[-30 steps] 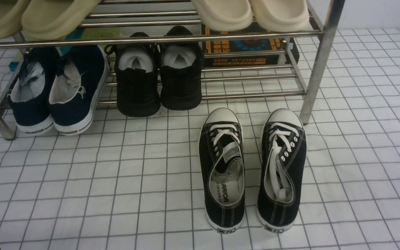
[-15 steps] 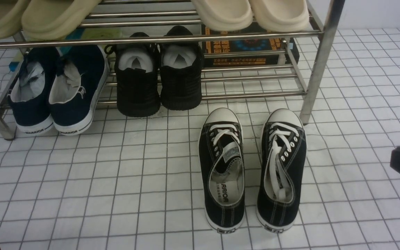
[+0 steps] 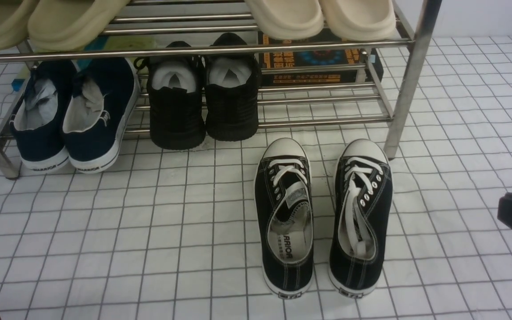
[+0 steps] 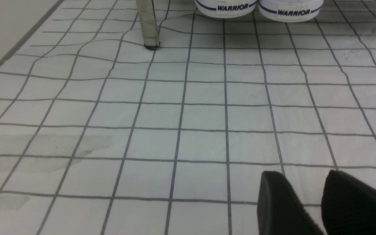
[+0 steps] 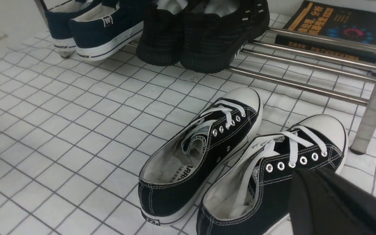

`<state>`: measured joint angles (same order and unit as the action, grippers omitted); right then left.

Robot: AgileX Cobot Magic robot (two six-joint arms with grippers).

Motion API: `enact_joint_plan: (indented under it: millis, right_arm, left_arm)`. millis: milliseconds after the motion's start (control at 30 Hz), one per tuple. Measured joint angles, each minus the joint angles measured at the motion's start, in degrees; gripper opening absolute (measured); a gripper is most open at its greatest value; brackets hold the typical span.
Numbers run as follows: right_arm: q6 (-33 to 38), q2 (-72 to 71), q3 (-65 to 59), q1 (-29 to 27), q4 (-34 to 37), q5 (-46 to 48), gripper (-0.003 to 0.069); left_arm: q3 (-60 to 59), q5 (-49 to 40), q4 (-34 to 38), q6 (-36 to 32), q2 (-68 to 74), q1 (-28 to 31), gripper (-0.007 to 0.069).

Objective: Take the shoes off the shelf with your hand from the white checkered tablecloth.

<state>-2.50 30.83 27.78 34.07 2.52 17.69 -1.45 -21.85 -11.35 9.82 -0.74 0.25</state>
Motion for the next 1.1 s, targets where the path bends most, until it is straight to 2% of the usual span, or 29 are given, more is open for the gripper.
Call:
enact_joint_plan:
  millis: [133,200,267,300,333,367,467,600,800,1100]
  right_arm:
    - [10.6,-6.38,-5.41,-4.97,5.98,-0.38,0.0001]
    - [12.64,-10.3,-9.19,-9.02,7.57,-0.33,0.0003]
    - [12.81,-15.16,-13.21,-13.62,8.35,-0.33,0.0004]
    - [12.71,-15.68,-13.61,-14.09,8.36,-0.33,0.0004]
    - [12.45,-19.53,-16.83,-17.91,8.41,-0.33,0.0005]
    - [12.45,-20.46,-17.24,-18.38,8.41,-0.33,0.0006]
    - [12.26,-26.88,-23.57,-26.34,8.41,-0.19,0.001]
    - [12.05,-31.04,-28.93,-32.43,8.36,0.87,0.0012]
    - [9.99,-31.39,-28.82,-34.97,6.0,3.95,0.0019]
    - [9.22,-31.44,-28.64,-33.31,5.53,4.69,0.0027]
  left_arm:
    - [0.0,0.0,0.0,0.0,0.0,0.0,0.024]
    - [0.0,0.0,0.0,0.0,0.0,0.0,0.024]
    - [0.0,0.0,0.0,0.0,0.0,0.0,0.024]
    - [0.0,0.0,0.0,0.0,0.0,0.0,0.024]
    - [0.0,0.0,0.0,0.0,0.0,0.0,0.024]
    - [0.0,0.0,0.0,0.0,0.0,0.0,0.024]
    - [0.0,0.0,0.0,0.0,0.0,0.0,0.024]
    - [0.0,0.0,0.0,0.0,0.0,0.0,0.024]
    - [0.0,0.0,0.0,0.0,0.0,0.0,0.024]
    - [0.0,0.0,0.0,0.0,0.0,0.0,0.024]
